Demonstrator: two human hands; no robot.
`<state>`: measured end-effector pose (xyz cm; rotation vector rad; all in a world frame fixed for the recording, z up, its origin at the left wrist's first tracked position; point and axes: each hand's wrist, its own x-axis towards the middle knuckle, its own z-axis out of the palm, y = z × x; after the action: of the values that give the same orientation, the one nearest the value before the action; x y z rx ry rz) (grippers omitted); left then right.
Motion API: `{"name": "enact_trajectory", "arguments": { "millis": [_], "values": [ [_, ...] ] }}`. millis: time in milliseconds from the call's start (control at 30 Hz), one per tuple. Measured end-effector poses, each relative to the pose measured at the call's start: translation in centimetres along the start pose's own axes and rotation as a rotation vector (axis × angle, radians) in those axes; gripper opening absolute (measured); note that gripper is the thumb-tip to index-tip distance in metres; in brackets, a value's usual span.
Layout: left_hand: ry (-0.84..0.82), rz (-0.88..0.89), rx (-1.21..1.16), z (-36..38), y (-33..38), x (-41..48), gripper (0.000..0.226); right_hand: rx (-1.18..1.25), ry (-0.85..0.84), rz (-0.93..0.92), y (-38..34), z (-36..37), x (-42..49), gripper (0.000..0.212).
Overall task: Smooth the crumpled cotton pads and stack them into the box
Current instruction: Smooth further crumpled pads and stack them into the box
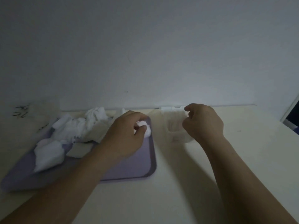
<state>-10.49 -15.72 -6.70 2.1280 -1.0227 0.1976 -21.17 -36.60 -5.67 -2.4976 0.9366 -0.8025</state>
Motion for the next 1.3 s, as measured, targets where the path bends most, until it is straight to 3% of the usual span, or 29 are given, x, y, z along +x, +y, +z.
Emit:
{"name": "enact_trajectory", "arguments": {
  "millis": [133,167,233,333,467,567,633,733,867,967,1067,1233,1300],
  "values": [
    [0.036,-0.122,0.184,-3.8,-3.2,-2.7,0.011,0.045,0.314,-0.309,-2.6,0.9,-1.9,0.052],
    [0.014,-0.174,0.242,-4.4,-3.9,-3.1,0.014,0.092,0.326,-0.382,-3.6,1.4,-2.7,0.05],
    [-0.058,-0.295,0.28,-5.4,-5.3,-4.1,0.028,0.269,0.12,-0.472,-6.2,2.7,-4.9,0.044],
    [-0.157,-0.365,0.189,-5.4,-6.2,-5.0,0.037,0.432,-0.27,-0.382,-8.5,5.0,-7.4,0.036],
    [-0.216,-0.368,-0.063,-4.6,-6.0,-4.9,0.015,0.4,-0.4,-0.291,-7.8,6.6,-7.7,0.035],
    [-0.239,-0.371,-0.2,-4.5,-5.9,-4.8,0.01,0.464,-0.5,-0.251,-7.0,6.9,-7.5,0.039],
    [-0.172,-0.391,-0.275,-4.7,-5.7,-4.8,0.009,0.513,-0.515,-0.228,-6.9,7.0,-7.3,0.034],
    [-0.047,-0.46,-0.503,-4.6,-5.3,-4.9,0.01,0.613,-0.527,-0.205,-7.2,6.8,-7.2,0.043],
    [-0.069,-0.471,-0.733,-4.0,-4.7,-5.4,0.015,0.89,-0.568,-0.149,-7.1,6.3,-7.1,0.012],
    [-0.121,-0.44,-0.869,-4.1,-4.7,-5.7,0.037,1.086,-0.598,-0.033,-7.1,5.8,-7.1,0.014],
    [-0.132,-0.374,-0.885,-3.8,-4.8,-5.8,0.066,1.181,-0.601,0.057,-7.2,5.7,-7.0,0.027],
    [-0.036,-0.334,-0.834,-3.2,-4.9,-5.7,0.06,1.157,-0.639,0.018,-7.4,5.7,-7.3,0.028],
    [-0.022,-0.349,-0.798,-3.3,-4.9,-5.6,0.06,1.139,-0.55,0.033,-7.5,5.8,-7.3,0.026]
  ]
}}
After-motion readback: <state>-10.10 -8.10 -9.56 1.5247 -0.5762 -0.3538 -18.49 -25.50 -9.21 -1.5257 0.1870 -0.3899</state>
